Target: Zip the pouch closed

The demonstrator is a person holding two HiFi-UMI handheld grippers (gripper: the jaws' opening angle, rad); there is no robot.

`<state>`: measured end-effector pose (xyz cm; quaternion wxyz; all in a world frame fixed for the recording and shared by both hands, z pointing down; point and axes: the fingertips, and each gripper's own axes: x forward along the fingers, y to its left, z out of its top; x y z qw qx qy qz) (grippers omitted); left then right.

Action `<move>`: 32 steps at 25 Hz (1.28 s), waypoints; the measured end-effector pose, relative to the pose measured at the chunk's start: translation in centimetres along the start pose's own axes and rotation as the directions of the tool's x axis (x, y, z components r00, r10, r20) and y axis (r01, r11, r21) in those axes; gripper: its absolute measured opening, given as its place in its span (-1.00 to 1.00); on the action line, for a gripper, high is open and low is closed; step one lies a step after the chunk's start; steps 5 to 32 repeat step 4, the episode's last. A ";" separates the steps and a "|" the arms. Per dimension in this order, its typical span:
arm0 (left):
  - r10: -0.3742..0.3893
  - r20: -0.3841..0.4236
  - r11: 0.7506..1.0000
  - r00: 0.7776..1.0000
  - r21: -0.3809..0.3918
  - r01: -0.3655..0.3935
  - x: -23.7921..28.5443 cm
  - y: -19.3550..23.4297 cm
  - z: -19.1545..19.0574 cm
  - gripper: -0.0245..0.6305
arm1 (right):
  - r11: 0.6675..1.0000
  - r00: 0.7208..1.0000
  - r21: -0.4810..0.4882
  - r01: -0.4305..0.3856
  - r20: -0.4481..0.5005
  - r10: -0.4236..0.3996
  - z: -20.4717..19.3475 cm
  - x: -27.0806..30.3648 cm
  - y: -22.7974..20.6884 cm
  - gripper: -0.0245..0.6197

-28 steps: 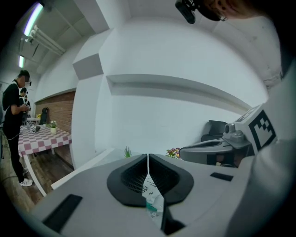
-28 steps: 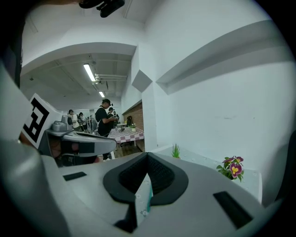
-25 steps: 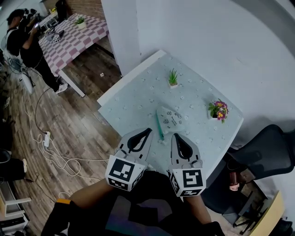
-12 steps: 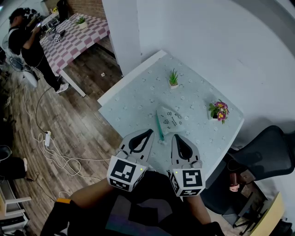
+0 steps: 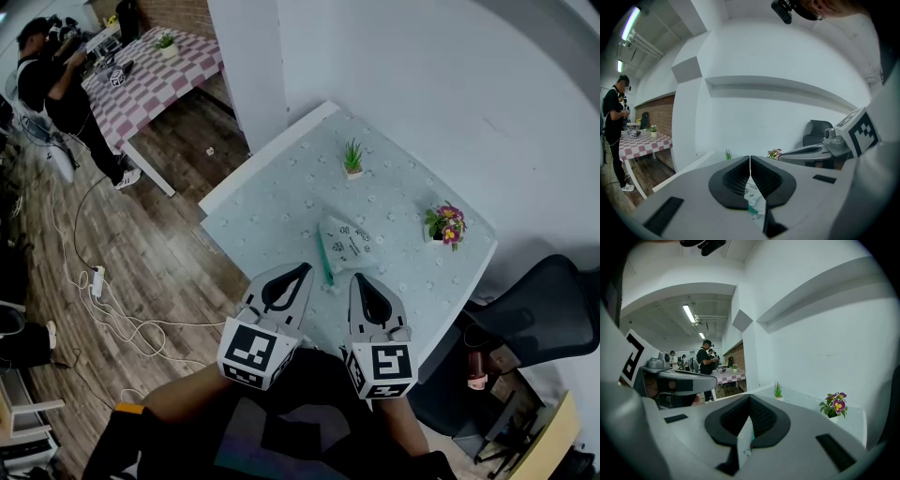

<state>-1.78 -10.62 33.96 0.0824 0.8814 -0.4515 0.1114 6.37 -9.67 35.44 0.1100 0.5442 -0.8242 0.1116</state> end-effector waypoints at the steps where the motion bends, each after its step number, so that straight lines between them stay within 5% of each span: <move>1: 0.001 -0.001 1.000 1.000 0.000 -0.001 0.0 0.0 0.0 -0.88 | 1.000 1.000 0.001 0.000 -0.001 0.000 -0.1 0.0 0.0 -0.88; 32: 0.003 -0.002 1.000 1.000 0.003 -0.003 -0.1 0.0 -0.1 -0.88 | 1.000 1.000 0.004 0.001 -0.005 -0.001 -0.2 -0.1 0.0 -0.88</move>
